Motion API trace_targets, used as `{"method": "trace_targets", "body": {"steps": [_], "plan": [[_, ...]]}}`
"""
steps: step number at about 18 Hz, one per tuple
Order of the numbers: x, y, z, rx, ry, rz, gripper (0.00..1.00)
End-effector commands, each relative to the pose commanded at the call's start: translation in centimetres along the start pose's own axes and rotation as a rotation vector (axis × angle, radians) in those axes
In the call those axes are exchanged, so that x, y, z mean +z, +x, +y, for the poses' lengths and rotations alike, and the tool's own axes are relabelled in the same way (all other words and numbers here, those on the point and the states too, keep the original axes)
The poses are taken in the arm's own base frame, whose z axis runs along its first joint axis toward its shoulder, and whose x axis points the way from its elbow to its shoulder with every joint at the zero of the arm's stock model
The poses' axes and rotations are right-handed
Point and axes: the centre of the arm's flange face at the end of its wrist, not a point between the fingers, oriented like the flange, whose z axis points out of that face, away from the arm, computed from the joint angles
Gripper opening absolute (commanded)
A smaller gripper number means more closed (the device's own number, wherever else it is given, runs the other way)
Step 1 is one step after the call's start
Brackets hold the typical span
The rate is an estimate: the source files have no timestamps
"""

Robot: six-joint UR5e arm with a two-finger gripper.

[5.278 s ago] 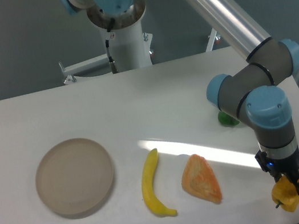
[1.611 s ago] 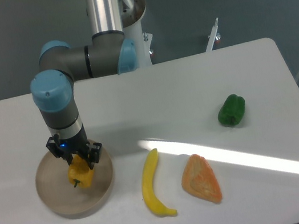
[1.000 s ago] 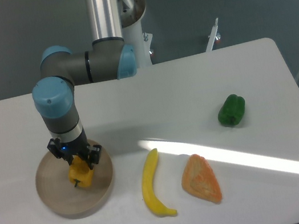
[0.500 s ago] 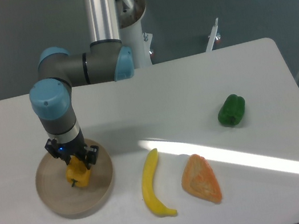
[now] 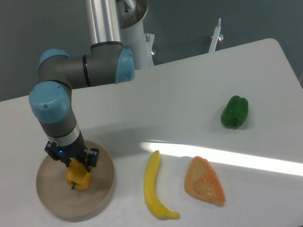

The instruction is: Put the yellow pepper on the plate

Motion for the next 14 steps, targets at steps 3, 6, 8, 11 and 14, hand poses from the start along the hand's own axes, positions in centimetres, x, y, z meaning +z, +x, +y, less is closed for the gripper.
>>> {"method": "trace_targets", "body": {"steps": [3,6,8,11,14], "plan": [[-0.7,0.0,0.0,0.002,0.01,-0.004,0.89],[-2.0,0.0,0.0,0.0,0.026,-0.011,1.0],[-3.2,-0.2,-0.1,0.001,0.046,-0.018,1.0],[-5.7,-2.7,0.9,-0.015,0.062,-0.075,1.0],[-8.6,-8.1,3.9,-0.013,0.063,-0.128,1.0]]}}
